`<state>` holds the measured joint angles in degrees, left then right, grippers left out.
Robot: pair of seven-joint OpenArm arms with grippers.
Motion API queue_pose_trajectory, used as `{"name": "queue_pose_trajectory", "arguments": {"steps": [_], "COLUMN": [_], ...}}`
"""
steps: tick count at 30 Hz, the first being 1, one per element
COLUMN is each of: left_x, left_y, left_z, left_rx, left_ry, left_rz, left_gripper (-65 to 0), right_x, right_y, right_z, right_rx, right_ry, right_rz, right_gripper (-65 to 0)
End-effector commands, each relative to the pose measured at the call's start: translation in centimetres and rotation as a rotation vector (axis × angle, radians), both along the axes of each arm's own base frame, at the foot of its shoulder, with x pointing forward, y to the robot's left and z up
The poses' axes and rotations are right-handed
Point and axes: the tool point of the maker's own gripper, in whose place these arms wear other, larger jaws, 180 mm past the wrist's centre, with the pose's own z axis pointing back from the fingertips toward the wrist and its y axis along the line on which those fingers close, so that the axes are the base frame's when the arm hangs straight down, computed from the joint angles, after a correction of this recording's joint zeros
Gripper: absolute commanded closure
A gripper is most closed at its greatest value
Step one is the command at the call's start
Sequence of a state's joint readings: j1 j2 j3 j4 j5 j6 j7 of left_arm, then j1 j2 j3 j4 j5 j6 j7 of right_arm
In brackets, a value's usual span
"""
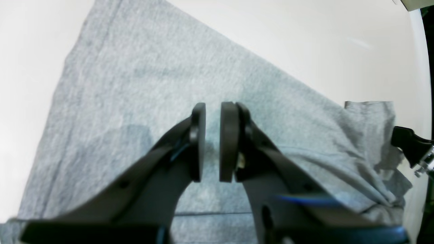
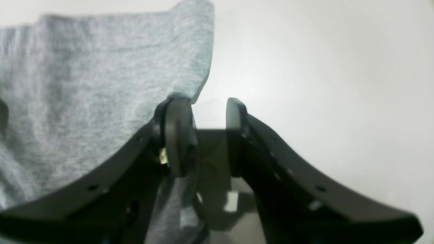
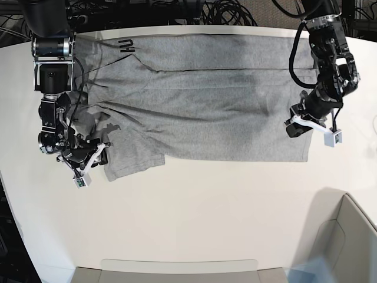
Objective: Fold the T-shirt properly
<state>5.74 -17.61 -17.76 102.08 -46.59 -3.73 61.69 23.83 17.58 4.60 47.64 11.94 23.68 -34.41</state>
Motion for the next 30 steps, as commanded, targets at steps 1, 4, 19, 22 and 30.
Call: {"name": "queue_pose_trajectory", "arguments": {"steps": [1,4,19,22,30], "left_x": [0.7,0.8,7.4,8.8,9.9], "left_y": [0.4,0.6,4.9,5.5,8.3], "left_z": [1.2,0.9,-0.6,-1.9,-4.2], "left_rx": [0.011,0.006,0.169,0.193,0.254], "left_ry": [-0.039,-0.034,0.015,0.052,0.085], "left_rz": [0.005,0.012,0.103,0.115,0.162], "left_gripper": [-9.0,-9.1,-15.8,-15.9,-15.9], "right_x": [-0.7,-0.8,-0.9,-0.9,-0.9], "right_y": [-0.2,-0.1,0.0,0.0,-0.1], "right_z": [-0.6,-0.7,-0.9,-0.9,-0.9], "right_rx": [-0.028,-0.031,-0.031,-0.031,-0.032], "right_ry": [0.050,0.053,0.060,0.060,0.060], "right_rz": [0.010,0.016,0.018,0.018,0.017], "right_gripper": [-19.1,-19.1,-19.1,-19.1,-19.1]}}
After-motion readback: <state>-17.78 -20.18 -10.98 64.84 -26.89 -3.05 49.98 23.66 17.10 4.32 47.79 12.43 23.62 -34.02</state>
